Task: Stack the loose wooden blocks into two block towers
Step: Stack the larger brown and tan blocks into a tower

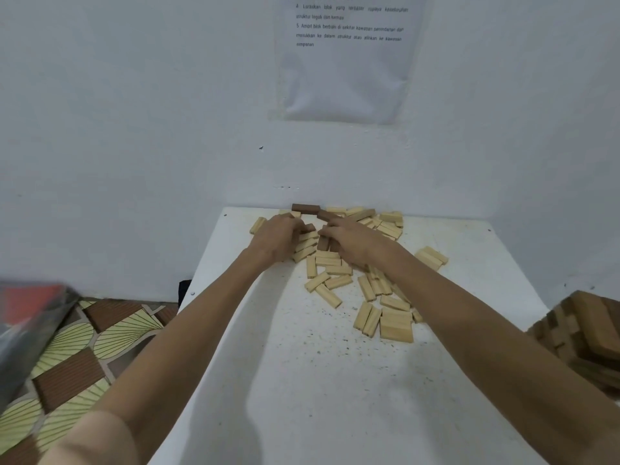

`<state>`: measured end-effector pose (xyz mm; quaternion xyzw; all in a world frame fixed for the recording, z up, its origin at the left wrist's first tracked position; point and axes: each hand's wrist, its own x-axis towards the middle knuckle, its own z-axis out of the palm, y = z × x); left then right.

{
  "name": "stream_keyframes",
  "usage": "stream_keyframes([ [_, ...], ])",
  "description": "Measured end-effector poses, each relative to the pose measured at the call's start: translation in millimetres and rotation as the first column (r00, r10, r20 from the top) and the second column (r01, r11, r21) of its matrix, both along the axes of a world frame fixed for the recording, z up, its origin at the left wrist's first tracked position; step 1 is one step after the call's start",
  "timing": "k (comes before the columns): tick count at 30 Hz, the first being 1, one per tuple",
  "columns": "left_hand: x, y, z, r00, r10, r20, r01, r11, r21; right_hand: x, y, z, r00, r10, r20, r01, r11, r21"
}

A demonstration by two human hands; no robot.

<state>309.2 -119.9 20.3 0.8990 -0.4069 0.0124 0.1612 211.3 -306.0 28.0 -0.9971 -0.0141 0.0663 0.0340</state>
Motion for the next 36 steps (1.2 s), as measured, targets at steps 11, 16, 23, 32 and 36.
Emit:
stream_keyframes([
  [11,-9.1,16.4,6.4,0.955,0.149,-0.256,-0.187,0.974,-0.131,-5.7,1.5,15.7,0.998,0.055,0.008,-0.055,0.996,-0.066],
  [16,-16.7,23.9,3.3,0.952,0.195,-0.236,-0.257,0.928,-0.27,-13.5,3.8,19.2,1.0,0.0,-0.001,0.0,0.999,-0.041],
  [23,-43.9,42.0,12.0,0.963,0.167,-0.211,-0.245,0.872,-0.424,-40.6,28.8,21.3,0.965,-0.188,0.181,0.16,0.974,0.159],
  [32,-126.2,79.6,1.7,0.968,0.052,-0.245,-0.17,0.853,-0.493,-143.8,86.8,14.9,0.929,-0.272,0.252,0.185,0.929,0.319],
  [36,-172.1,98.7,-14.4,0.979,0.033,-0.2,-0.119,0.893,-0.434,-189.8,103.6,2.0,0.942,-0.24,0.236,0.153,0.93,0.334],
])
